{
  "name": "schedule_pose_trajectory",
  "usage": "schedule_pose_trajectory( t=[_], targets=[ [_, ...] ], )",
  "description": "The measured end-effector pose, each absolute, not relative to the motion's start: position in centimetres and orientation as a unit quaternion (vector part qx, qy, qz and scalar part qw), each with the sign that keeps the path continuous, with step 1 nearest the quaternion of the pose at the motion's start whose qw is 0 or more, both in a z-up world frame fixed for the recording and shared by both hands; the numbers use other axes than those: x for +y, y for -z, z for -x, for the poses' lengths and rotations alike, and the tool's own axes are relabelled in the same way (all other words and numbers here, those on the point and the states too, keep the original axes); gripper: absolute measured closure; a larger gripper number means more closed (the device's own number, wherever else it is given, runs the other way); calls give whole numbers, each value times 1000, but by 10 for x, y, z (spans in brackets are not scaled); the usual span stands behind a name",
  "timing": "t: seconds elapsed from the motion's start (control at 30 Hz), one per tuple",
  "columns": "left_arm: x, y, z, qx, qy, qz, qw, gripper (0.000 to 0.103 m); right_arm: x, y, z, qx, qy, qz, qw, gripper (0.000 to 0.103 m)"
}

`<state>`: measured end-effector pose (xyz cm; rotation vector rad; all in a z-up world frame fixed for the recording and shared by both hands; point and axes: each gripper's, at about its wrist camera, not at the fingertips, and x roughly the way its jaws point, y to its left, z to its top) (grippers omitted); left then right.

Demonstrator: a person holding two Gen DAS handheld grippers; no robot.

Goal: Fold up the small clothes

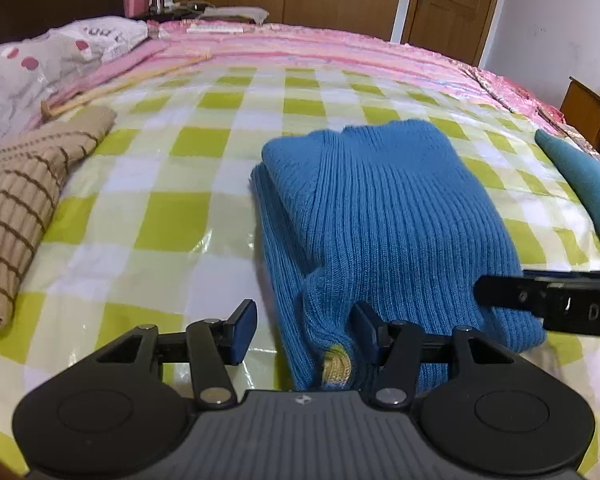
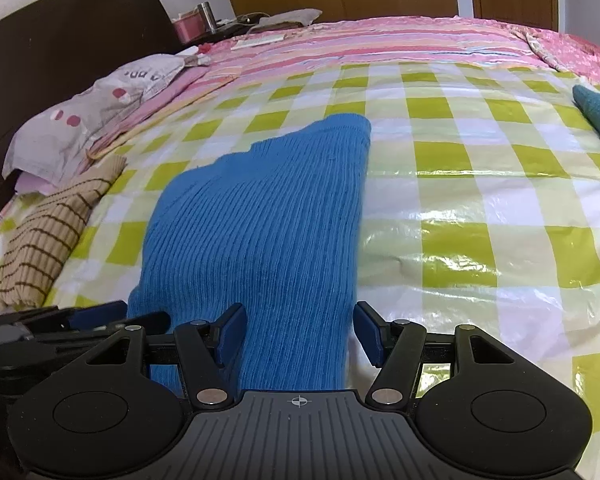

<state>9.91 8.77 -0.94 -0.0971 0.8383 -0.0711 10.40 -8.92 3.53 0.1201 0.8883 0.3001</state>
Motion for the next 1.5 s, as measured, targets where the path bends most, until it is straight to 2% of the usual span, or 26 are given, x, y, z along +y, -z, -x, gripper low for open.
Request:
schedule_pose_trajectory(
  t=[1.3, 1.5],
  targets=[
    [78, 7, -79, 402, 12, 14, 916, 43, -80, -39, -71, 415, -130, 3, 900, 43],
    [79, 5, -79, 397, 13, 18, 917, 43, -88, -43, -72, 412, -135, -19, 901, 41]
  ],
)
